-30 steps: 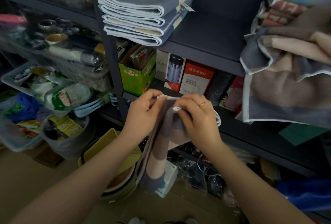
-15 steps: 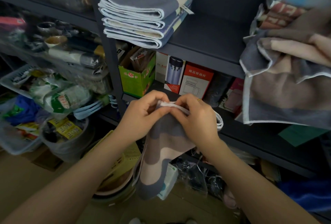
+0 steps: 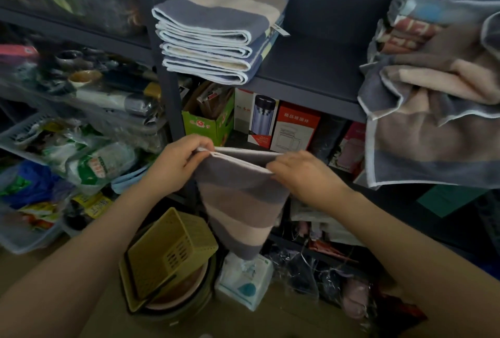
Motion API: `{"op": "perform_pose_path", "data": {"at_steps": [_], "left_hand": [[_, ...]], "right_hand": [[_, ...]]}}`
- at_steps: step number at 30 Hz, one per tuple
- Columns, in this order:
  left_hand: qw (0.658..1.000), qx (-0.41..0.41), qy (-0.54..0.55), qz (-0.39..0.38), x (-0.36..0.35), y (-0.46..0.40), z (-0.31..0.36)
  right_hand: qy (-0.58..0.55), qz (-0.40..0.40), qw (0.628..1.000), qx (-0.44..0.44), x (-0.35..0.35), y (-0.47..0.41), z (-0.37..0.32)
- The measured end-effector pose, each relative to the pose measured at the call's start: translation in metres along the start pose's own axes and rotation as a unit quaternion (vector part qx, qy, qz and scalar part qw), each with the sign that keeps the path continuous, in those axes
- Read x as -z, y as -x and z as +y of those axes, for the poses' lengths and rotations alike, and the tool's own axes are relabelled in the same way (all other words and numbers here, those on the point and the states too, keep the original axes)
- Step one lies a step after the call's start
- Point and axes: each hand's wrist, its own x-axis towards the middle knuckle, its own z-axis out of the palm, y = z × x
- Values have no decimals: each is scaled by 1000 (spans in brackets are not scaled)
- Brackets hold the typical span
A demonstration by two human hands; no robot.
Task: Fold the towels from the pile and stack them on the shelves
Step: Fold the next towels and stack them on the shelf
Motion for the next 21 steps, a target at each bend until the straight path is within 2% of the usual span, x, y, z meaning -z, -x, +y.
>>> {"op": "perform_pose_path", "data": {"at_steps": [4,6,8,10,13,16,19,21], "left_hand": [[997,-59,-45,-31,5,-7,-11],[995,-72,-61,-10,8,-10,-13],[995,-73,-67,22,12,-10,-13],[994,-82,-59,44,16,-10,-9],[995,-69,-17,71,19,-13,0],[988,-9,115,103,25,-20,14],[926,82,329,164,32,-32,30],[886,111,409,188,40,-41,36]], "right_hand": [[49,60,997,-9,-2,-1,3],[71,70,995,-30,-1,-1,7],[82,81,989,-88,2,1,12],[44,72,986,-143,6,4,15],[-117,96,967,-207,16,0,10],[-340,154,889,-264,30,-14,2],[-557,146,748,-329,39,-29,-2],[-649,146,656,-357,43,-39,1]]}}
